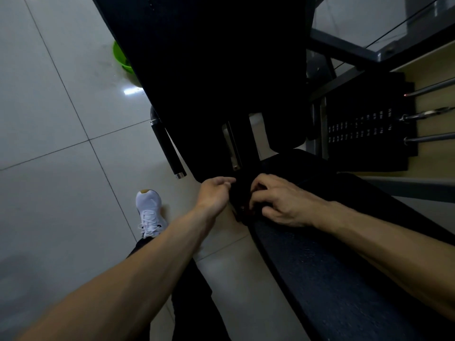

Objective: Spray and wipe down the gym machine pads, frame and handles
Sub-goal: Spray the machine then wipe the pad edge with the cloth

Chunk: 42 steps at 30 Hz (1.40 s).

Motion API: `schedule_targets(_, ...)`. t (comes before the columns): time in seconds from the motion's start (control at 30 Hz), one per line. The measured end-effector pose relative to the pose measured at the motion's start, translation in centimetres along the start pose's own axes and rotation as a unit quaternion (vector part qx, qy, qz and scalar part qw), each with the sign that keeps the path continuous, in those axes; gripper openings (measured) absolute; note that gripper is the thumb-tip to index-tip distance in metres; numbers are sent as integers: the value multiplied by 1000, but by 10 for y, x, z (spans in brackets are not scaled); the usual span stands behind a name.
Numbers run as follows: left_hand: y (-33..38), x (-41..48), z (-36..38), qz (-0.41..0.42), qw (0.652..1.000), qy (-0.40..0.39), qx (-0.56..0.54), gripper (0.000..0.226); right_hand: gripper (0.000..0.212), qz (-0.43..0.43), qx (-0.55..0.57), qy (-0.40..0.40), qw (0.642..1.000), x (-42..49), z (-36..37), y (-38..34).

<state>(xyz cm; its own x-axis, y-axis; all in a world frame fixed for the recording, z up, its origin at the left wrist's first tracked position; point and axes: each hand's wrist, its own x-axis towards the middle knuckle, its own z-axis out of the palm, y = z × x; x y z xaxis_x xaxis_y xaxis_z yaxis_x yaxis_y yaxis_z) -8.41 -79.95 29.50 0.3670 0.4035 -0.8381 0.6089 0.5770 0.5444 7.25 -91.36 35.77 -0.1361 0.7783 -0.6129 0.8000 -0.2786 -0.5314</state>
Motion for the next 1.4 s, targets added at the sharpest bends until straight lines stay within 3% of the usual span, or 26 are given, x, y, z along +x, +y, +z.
schedule_targets(0.17,-11,6,6,15,998,-26,50,28,34,-50,-19,-30,998,18,24,-23)
schedule_targets(0.3,-8,10,18,50,990,-67,110,26,24,-12,3,-5,1000,-1,4,11)
schedule_targets(0.47,7,20,46,95,964,-136,208,29,26,48,18,34,998,-25,-11,44)
schedule_targets(0.6,18,29,62,118,952,-141,244,30,18,119,-4,81,990,-36,-26,77)
schedule_targets(0.77,15,33,69,130,941,-154,273,31,17,280,-67,106,952,-60,-61,132)
schedule_targets(0.87,15,37,69,133,939,-137,286,29,27,368,-4,151,917,-57,-64,142)
schedule_targets(0.93,17,40,68,141,933,-133,302,28,37,344,67,122,928,-52,-53,130)
schedule_targets(1.03,18,44,60,138,921,-149,331,30,52,311,66,73,945,-53,-38,118)
schedule_targets(1.17,19,54,47,131,916,-147,350,44,35,349,-20,126,929,-30,-34,106)
schedule_targets(1.23,20,61,37,116,930,-125,326,45,32,307,-58,128,941,-5,-21,74)
schedule_targets(1.4,24,73,18,102,950,-73,286,40,23,160,15,2,987,66,18,-7)
